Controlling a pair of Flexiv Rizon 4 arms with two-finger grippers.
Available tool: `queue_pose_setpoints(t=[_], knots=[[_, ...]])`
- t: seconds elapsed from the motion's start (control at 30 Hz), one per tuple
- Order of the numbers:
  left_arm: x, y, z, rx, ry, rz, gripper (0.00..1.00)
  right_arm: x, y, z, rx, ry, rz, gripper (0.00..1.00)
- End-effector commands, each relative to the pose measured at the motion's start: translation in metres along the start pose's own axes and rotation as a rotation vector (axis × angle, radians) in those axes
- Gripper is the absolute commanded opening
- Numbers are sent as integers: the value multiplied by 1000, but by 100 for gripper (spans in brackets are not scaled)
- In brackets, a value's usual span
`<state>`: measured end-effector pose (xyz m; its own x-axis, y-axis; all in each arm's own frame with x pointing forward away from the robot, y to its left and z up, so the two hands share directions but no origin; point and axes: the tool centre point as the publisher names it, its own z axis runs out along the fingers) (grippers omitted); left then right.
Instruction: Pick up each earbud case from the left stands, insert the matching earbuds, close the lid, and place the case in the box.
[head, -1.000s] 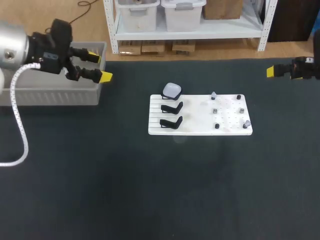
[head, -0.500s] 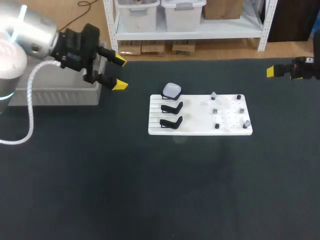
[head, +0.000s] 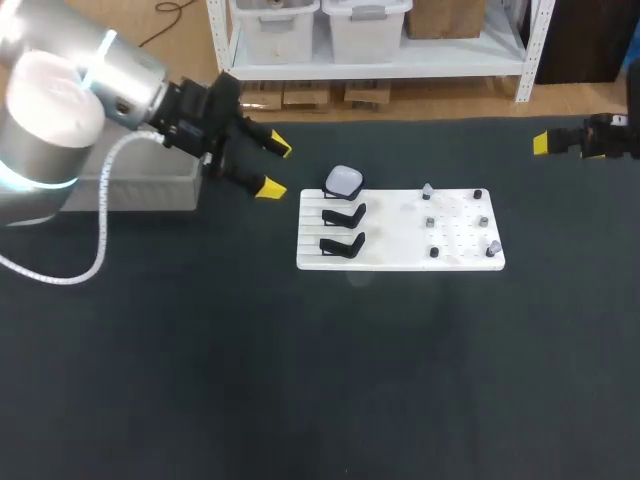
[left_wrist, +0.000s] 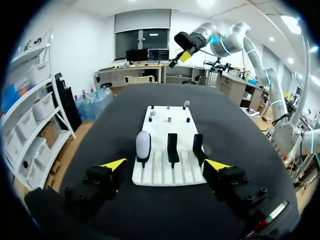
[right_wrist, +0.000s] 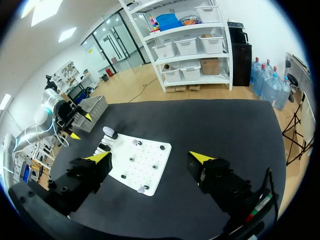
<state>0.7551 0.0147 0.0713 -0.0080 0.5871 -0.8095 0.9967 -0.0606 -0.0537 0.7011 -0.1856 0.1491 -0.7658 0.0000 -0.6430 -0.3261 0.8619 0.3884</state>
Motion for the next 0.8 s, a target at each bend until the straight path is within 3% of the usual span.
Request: queue_pose_setpoints(t=[0.03,0.27,0.4,0.8], knots=[[3,8,14,93,-15,-1,100,0,1,-1,3,1,0,100],[6,5,34,96,-22,0,100,0,1,-1,3,1,0,100],[7,5,42,95,-22,-11,94,0,1,-1,3,1,0,100],[7,21,63,47,-45,-41,87,0,1,-1,3,1,0,100]])
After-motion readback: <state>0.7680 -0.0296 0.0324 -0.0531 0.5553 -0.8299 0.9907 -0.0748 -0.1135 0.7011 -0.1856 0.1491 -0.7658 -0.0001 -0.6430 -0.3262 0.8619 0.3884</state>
